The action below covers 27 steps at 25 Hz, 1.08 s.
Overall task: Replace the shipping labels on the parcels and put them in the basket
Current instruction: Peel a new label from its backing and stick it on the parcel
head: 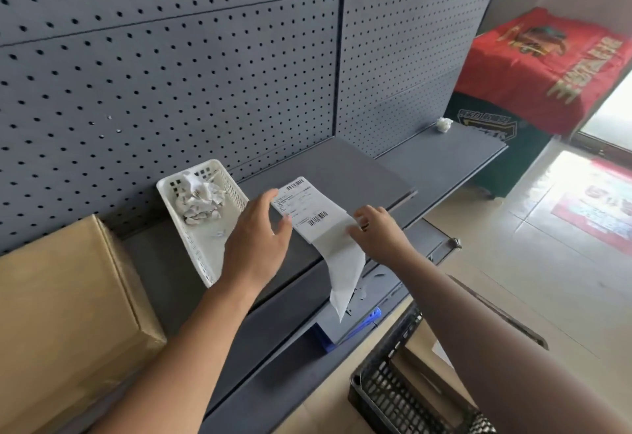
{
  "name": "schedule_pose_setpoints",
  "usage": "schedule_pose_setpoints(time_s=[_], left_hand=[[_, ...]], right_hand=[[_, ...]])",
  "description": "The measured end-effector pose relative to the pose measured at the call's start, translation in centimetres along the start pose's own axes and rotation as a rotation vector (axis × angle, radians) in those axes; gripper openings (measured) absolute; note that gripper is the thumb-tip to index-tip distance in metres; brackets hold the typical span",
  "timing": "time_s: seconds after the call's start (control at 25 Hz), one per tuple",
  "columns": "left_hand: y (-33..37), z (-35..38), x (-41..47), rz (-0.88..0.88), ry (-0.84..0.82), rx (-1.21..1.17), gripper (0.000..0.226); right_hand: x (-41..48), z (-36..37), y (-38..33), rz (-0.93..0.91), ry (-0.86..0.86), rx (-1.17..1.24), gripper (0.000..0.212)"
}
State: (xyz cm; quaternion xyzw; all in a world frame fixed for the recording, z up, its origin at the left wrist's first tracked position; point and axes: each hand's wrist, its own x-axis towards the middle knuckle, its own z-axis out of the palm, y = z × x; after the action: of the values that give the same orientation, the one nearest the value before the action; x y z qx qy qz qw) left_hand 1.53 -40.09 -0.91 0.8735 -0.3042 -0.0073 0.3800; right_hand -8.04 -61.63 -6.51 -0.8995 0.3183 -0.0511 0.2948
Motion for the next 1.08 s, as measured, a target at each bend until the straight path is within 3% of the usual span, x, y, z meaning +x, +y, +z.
schedule_pose_setpoints(time_s=[0.24,0.56,0.8,1.08], left_hand=[[1.4,3.9,0.4,0.171,0.029,0.181,0.044],[1.7,5.4,-1.1,0.175,-0.063,0.059,0.040],[2.0,5.9,-2.0,0.114,-0.117,-0.022,0.043],[1.8,6.5,-2.8,-0.120,-0.098,-0.217,0.044]], right_hand=[[1.0,1.6,0.1,0.032,0.053,0.050,0.039],[0.0,0.5,0.4,0.148,0.051,0.360,0.009],[-2.0,-1.7,0.1,0.186,0.023,0.593,0.013],[-3.2,-3.0,0.5,0.176,0.018,0.750,0.013]])
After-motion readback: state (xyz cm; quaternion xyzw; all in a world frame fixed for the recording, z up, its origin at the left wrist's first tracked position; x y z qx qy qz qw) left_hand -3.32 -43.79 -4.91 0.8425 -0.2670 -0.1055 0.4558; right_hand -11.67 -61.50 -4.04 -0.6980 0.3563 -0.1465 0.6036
